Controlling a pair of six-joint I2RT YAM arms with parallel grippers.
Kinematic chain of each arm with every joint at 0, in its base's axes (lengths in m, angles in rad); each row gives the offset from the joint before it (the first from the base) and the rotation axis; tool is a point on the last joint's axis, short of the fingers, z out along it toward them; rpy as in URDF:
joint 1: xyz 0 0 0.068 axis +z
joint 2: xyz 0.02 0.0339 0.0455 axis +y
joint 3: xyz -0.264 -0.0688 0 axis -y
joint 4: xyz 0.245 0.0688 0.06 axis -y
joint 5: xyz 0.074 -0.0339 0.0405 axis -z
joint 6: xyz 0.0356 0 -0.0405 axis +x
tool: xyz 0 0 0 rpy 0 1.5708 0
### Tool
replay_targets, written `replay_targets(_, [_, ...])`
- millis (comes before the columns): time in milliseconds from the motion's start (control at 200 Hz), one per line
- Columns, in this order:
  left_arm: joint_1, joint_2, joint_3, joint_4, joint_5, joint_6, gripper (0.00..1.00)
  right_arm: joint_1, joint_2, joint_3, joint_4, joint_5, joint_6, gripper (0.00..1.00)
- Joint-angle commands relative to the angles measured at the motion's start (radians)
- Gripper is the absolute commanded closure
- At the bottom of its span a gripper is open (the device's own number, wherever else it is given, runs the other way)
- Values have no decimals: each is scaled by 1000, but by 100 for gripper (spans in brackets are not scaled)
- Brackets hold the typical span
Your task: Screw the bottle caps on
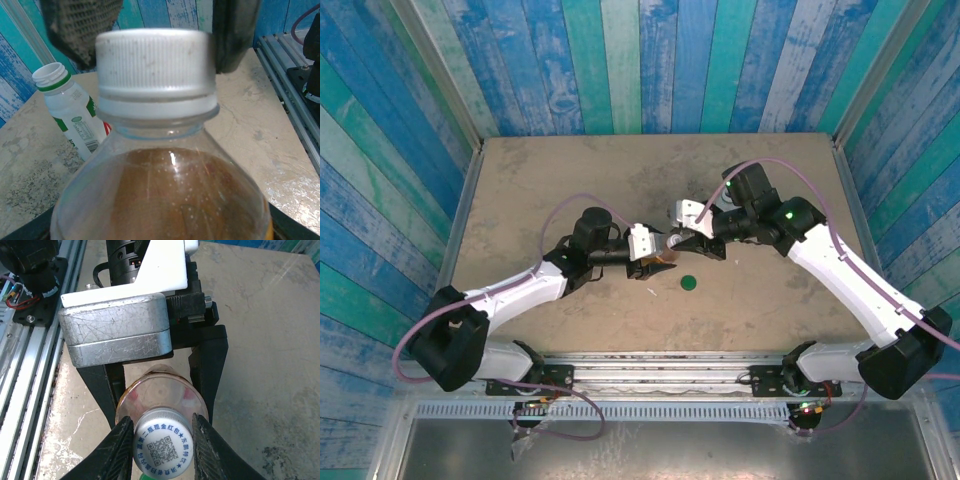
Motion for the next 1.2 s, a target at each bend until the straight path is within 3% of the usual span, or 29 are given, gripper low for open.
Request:
replay_targets(0, [2,-41,23,6,10,7,41,0,11,20,-49,-15,-19,69])
replay_targets(135, [2,-47,20,18,-11,3,41,0,26,36,-59,-7,37,79])
replay_targets(406, [2,-40,-18,158,-257,-51,41,0,77,94,-58,92,542,93])
replay_targets(611, [2,-30,-23,215,-306,-62,41,0,47,68,-55,159,783,98])
replay_targets(721, [2,-16,-13,200,-291,-63,41,-1,26,55,-35,137,777,93])
replay_targets(807, [2,-11,-8,187,-273,-61,41,0,15,61,-9,175,783,82])
replay_targets(902, [2,-17,-12,183,-277,-64,41,0,13,82,19,181,801,79])
replay_targets(987, [2,-28,-21,182,-288,-64,41,-1,6,94,48,179,802,66])
replay_targets(1197, [5,-34,-34,210,-259,-94,41,-1,-77,3,217,204,816,50])
